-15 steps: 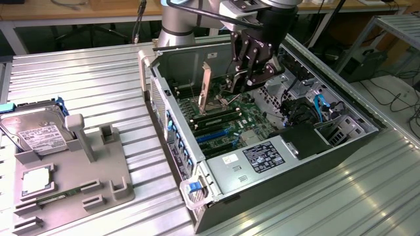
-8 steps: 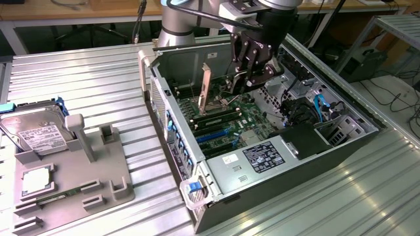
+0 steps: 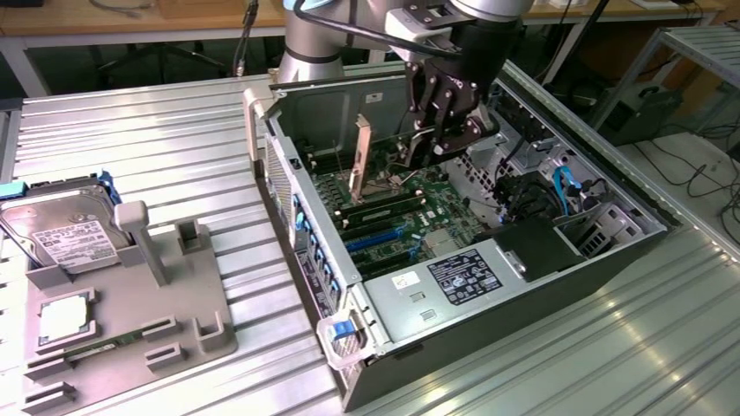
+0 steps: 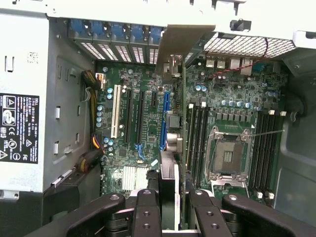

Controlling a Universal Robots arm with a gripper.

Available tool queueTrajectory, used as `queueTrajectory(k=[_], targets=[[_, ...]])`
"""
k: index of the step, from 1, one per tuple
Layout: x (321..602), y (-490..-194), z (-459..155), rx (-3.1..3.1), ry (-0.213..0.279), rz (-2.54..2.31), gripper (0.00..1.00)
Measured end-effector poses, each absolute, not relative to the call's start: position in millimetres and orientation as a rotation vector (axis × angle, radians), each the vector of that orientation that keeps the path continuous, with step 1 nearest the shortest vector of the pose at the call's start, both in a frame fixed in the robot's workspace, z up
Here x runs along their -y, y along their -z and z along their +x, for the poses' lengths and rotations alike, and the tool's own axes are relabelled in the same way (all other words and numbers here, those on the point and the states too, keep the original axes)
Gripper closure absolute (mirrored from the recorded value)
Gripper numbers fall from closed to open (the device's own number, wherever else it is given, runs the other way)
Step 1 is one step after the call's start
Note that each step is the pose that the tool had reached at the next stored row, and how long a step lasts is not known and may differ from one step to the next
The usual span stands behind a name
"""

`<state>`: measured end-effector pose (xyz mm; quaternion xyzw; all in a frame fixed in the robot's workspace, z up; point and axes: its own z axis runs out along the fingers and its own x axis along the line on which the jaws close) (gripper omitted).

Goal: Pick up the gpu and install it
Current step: 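Insert the gpu into the slot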

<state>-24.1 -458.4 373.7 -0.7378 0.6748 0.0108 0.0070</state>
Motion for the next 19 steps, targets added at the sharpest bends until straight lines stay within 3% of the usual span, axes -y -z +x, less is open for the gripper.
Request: queueTrajectory(k=[19], targets=[[458.8, -366.6, -24.1, -2.110, -0.035, -2.309, 0.72]])
